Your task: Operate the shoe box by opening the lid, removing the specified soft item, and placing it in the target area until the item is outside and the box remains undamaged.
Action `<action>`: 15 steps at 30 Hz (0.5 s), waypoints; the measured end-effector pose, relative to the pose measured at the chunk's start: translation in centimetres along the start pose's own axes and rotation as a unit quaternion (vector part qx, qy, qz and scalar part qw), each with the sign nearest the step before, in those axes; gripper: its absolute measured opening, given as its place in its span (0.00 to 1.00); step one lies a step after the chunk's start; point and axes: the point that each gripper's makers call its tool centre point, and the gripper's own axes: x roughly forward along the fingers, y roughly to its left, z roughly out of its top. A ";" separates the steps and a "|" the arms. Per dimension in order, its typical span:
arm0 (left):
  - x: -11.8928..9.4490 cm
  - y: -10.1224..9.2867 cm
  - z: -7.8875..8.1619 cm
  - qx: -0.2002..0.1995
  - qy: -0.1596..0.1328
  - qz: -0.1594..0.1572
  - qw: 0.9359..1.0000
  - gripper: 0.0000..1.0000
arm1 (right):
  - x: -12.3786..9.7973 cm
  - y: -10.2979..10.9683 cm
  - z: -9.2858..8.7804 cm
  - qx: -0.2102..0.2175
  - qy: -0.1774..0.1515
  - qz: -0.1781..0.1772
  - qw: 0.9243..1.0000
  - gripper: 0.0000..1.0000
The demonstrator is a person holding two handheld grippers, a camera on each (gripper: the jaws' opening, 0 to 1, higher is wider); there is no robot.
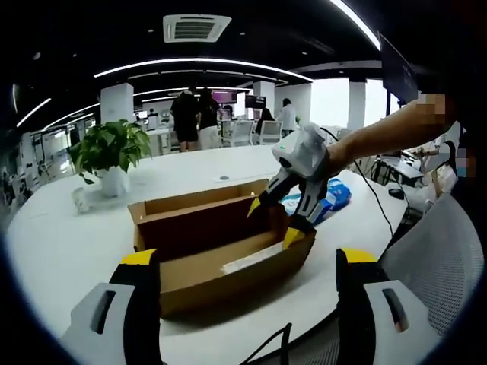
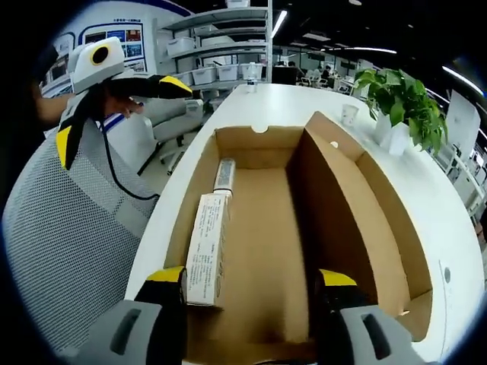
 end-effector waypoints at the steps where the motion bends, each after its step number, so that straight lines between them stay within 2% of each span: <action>1: 0.0 0.2 0.0 -0.001 -0.002 0.003 1.000 1.00 | 0.0 -0.1 0.1 -0.003 0.000 -0.002 1.000 0.67; 12: 0.0 0.5 -0.3 0.000 0.001 0.008 1.000 1.00 | -0.7 -1.5 -0.2 -0.020 0.010 -0.030 0.999 0.65; 15: 0.0 0.5 -0.4 0.000 0.001 0.008 1.000 1.00 | -0.8 -1.0 -0.1 -0.034 0.014 -0.024 0.999 0.63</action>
